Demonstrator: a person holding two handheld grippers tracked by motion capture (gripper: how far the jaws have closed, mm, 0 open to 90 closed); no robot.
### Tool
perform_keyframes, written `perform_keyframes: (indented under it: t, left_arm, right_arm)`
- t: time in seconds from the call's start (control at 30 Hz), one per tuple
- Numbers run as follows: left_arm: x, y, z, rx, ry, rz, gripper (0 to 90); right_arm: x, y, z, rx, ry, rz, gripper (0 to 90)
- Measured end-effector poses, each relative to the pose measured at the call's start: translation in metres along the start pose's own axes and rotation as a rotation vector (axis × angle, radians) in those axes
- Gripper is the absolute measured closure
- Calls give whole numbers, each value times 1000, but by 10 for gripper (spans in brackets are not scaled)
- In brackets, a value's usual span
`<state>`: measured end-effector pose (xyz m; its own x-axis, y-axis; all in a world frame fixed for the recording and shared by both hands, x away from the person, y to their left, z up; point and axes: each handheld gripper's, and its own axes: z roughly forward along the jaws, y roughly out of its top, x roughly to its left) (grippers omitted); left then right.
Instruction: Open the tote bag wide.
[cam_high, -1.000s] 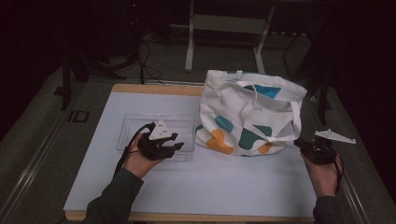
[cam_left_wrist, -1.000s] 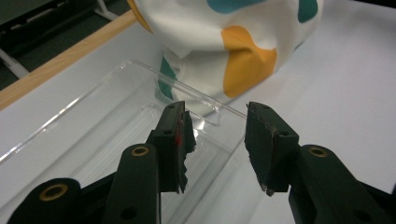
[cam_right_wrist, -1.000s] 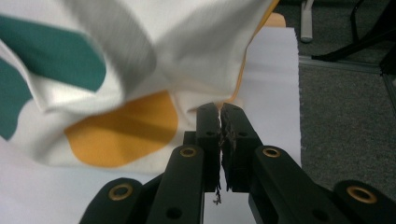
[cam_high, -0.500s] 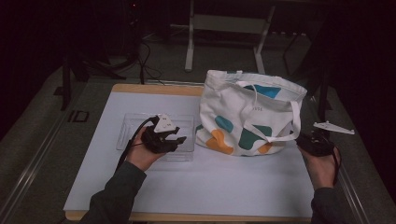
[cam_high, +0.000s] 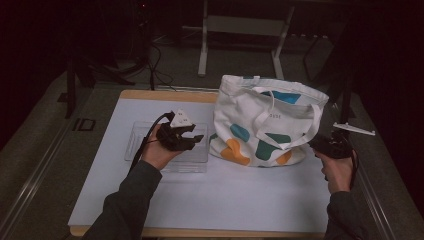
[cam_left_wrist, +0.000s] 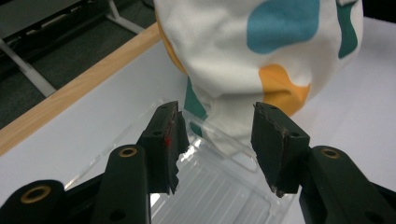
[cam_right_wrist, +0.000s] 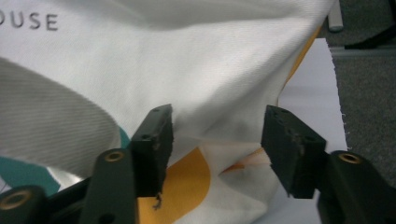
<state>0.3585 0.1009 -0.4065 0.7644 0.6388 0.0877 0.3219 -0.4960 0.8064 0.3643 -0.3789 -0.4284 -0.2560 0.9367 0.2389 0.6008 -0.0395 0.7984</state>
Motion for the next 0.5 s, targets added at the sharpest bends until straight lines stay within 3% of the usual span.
perform_keyframes:
  t: [0.2,0.4,0.5]
  left_arm:
    - [8,12,8,-13,-6,-14,499]
    - [14,22,16,-13,-7,-12,486]
    - [17,26,22,-4,-4,-13,484]
  right_arm:
    - [-7,5,7,11,34,67,369]
    - [-8,7,10,5,55,90,342]
    - [-8,7,15,23,73,96,430]
